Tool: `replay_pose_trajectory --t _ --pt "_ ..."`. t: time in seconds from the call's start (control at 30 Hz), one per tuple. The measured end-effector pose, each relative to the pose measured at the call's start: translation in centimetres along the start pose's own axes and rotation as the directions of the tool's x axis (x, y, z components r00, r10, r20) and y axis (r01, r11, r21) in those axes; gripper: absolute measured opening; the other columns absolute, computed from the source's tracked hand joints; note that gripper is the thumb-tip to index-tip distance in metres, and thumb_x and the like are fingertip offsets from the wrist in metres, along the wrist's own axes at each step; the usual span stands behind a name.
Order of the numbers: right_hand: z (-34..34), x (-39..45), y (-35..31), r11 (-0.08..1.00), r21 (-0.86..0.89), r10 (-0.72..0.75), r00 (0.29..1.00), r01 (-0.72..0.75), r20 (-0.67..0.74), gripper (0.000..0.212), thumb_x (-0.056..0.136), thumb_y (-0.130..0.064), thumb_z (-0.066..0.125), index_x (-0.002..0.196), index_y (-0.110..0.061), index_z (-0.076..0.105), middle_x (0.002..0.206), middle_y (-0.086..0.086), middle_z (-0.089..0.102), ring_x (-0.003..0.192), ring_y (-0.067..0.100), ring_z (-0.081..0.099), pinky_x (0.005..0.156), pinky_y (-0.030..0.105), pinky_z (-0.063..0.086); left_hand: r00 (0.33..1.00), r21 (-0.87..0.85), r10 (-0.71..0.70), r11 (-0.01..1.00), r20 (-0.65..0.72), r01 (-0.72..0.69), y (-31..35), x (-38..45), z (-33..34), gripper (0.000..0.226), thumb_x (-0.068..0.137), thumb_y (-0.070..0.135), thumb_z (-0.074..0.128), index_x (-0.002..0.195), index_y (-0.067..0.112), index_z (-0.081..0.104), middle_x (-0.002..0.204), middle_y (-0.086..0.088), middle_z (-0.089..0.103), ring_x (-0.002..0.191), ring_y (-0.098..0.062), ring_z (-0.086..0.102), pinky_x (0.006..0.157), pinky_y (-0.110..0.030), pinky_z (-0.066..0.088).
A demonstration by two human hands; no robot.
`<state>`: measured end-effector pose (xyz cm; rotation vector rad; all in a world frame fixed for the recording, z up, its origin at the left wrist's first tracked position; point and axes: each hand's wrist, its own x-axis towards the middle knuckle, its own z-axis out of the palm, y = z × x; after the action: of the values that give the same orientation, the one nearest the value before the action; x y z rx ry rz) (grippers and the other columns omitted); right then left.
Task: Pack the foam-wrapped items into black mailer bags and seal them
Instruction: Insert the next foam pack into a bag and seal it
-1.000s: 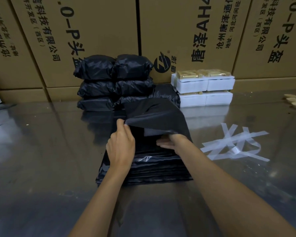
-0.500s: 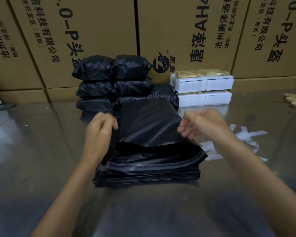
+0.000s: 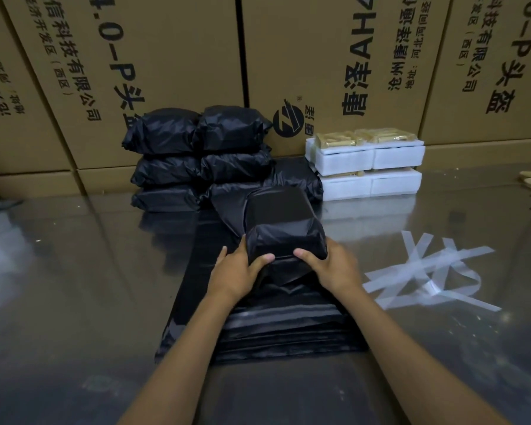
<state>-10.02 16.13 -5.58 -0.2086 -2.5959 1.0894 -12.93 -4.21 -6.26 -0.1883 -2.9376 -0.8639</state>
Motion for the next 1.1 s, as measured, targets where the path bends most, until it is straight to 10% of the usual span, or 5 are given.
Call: replay_pose_trajectory --t 0.27,0.47,0.67,0.93,1.1 --pt "-0.5 -2.0 0.1 0.997 -0.037 -0.07 0.982 0.064 -0.176 0.043 0.094 -0.048 0.06 0.11 -0.01 0.071 0.088 0.018 0.073 0.089 0.04 0.065 0.071 0.04 0.051 0.964 -0.01 0.056 0.998 -0.259 -0.061 1.0 -2.8 -1.0 0.06 0.094 0.059 0.046 0.137 0.018 0.053 0.094 -0.014 0.072 0.091 -0.033 0.066 0.072 -0.039 0.052" --pt "-1.6 -3.7 0.0 0.997 0.026 -0.066 0.987 0.07 -0.149 0.032 0.093 -0.039 0.066 0.078 -0.01 0.063 0.061 0.003 0.06 0.069 0.03 0.06 0.06 0.035 0.046 0.993 0.026 0.073 0.997 -0.097 -0.071 -0.5 -3.8 -1.4 0.083 0.089 0.062 0.054 0.155 0.022 0.023 0.119 -0.007 0.069 0.115 -0.025 0.06 0.12 -0.046 0.02" --pt "-3.6 -4.2 0.6 0.901 0.434 0.01 0.997 0.023 -0.072 0.029 0.093 -0.037 0.067 0.113 -0.017 0.075 0.096 -0.013 0.072 0.097 0.0 0.066 0.077 0.005 0.046 0.991 -0.209 0.13 0.971 0.034 -0.12 -1.7 -4.9 -2.9 0.079 0.087 0.059 0.06 0.154 0.032 0.027 0.149 0.008 0.046 0.139 -0.015 0.04 0.121 -0.041 0.023" --pt "-7.1 -6.2 4.8 0.93 -0.111 -0.335 0.931 0.351 0.142 0.087 0.092 -0.022 0.066 0.151 -0.058 0.013 0.165 -0.01 0.015 0.153 0.017 0.011 0.117 0.058 0.024 0.99 -0.054 0.134 0.989 -0.047 -0.136 -6.8 -6.7 -7.3 0.059 0.099 0.021 0.057 0.146 0.05 0.035 0.139 0.005 0.055 0.12 -0.02 0.056 0.101 -0.033 0.044" --pt "-6.4 -7.3 3.5 0.891 -0.022 -0.437 0.872 0.453 0.22 0.09 0.085 -0.032 0.073 0.145 -0.067 0.016 0.164 -0.027 -0.003 0.152 0.002 -0.011 0.122 0.052 0.015 0.966 -0.189 0.258 0.95 0.028 -0.248 -5.7 -7.5 -7.3 0.077 0.09 0.016 0.07 0.145 0.053 0.031 0.147 0.024 0.042 0.141 -0.005 0.034 0.123 -0.049 0.001"
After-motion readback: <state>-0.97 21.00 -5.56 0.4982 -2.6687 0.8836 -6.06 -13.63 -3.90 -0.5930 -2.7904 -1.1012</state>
